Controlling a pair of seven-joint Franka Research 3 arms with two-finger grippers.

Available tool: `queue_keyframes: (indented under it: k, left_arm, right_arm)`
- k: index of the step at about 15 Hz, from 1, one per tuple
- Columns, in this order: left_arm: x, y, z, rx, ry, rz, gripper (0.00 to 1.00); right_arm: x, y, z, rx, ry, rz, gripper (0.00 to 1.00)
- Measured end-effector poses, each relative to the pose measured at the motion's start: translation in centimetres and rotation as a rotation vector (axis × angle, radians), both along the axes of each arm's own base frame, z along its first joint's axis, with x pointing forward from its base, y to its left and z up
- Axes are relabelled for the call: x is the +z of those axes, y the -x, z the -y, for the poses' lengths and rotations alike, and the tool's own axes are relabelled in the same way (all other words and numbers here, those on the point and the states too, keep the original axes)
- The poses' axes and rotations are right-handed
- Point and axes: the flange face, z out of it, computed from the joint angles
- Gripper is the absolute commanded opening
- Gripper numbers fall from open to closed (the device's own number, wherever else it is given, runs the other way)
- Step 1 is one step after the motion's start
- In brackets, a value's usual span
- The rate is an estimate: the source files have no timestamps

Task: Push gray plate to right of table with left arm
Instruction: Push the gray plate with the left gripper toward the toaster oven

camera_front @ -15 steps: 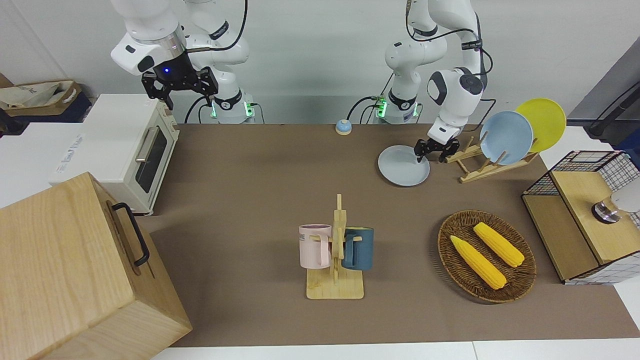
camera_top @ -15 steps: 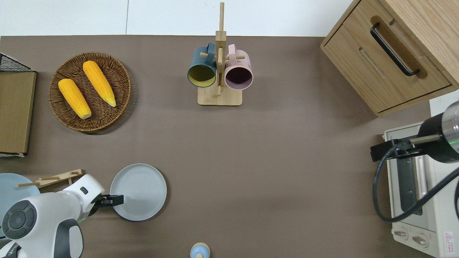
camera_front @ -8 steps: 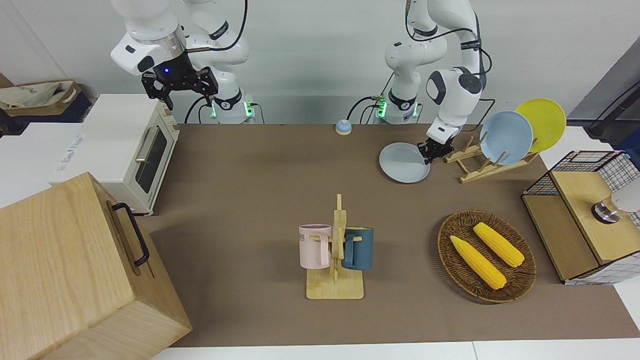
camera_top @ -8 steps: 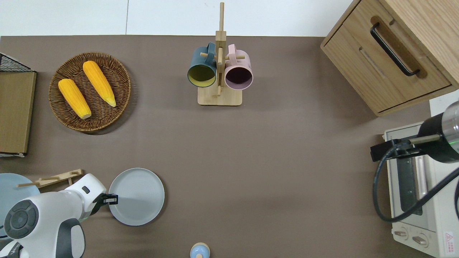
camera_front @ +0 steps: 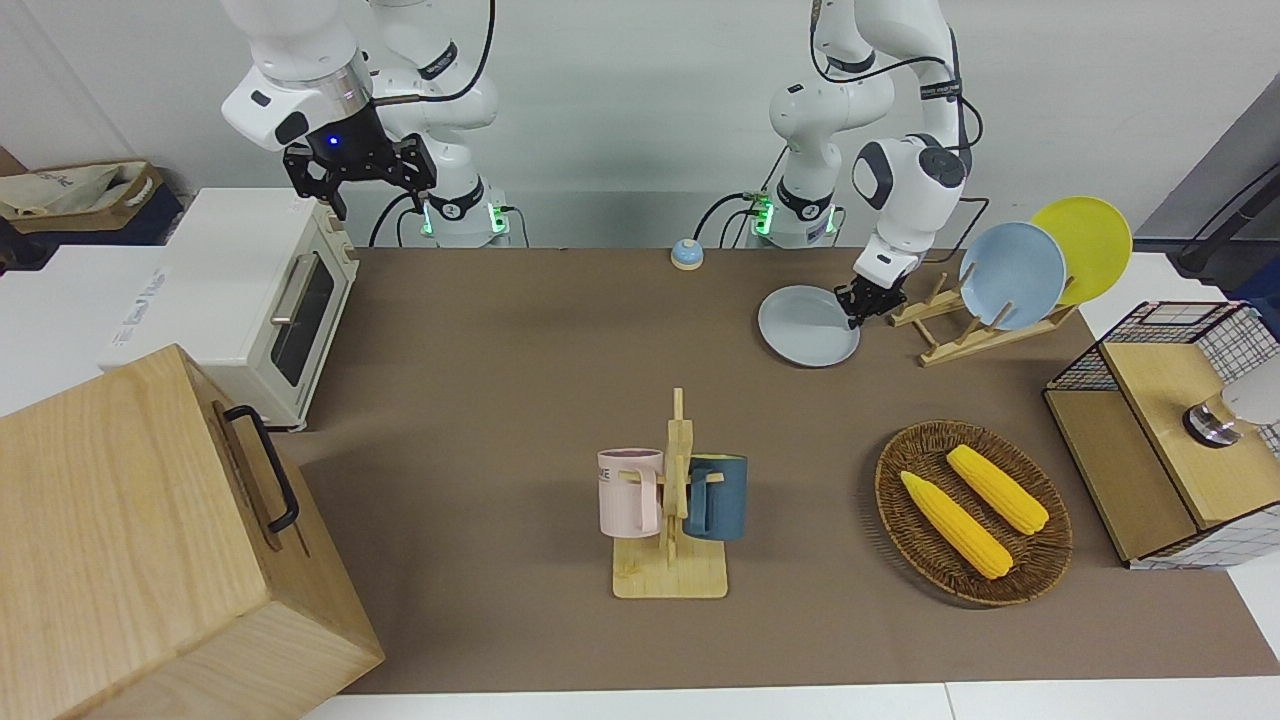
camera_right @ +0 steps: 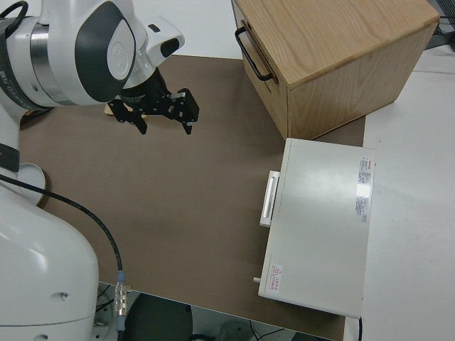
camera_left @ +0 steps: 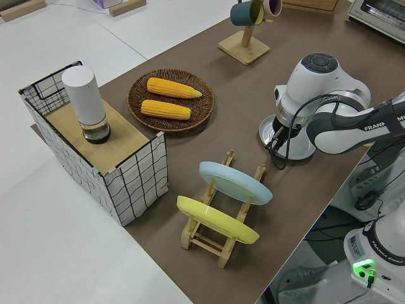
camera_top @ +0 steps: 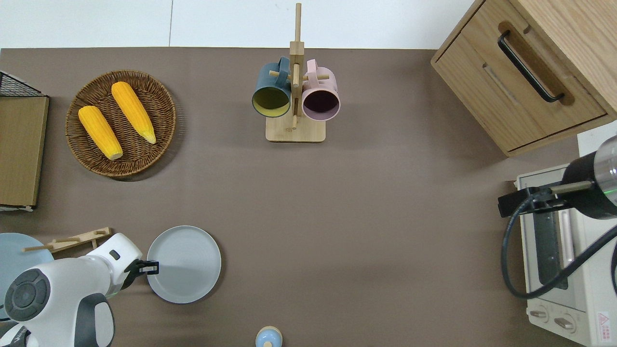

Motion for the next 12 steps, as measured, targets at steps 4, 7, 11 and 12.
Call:
queue_keyframes:
  k: [4, 7, 11, 12]
  left_arm:
    - [-0.1, -0.5, 4.2, 0.047, 0.001, -0.009, 0.0]
    - [-0.2, -0.9, 7.5, 0.068, -0.006, -0.013, 0.0]
    - [-0.2, -1.4, 10.9, 0.088, -0.003, -0.017, 0.0]
    - [-0.2, -1.5, 11.6, 0.095, -0.001, -0.019, 0.0]
  right_arm:
    - [0.0, 0.0, 0.0, 0.0, 0.0, 0.0, 0.983]
    - [0.0, 0.0, 0.0, 0.0, 0.0, 0.0, 0.983]
    - [0.0, 0.0, 0.0, 0.0, 0.0, 0.0, 0.983]
    - [0.0, 0.0, 0.0, 0.0, 0.0, 0.0, 0.983]
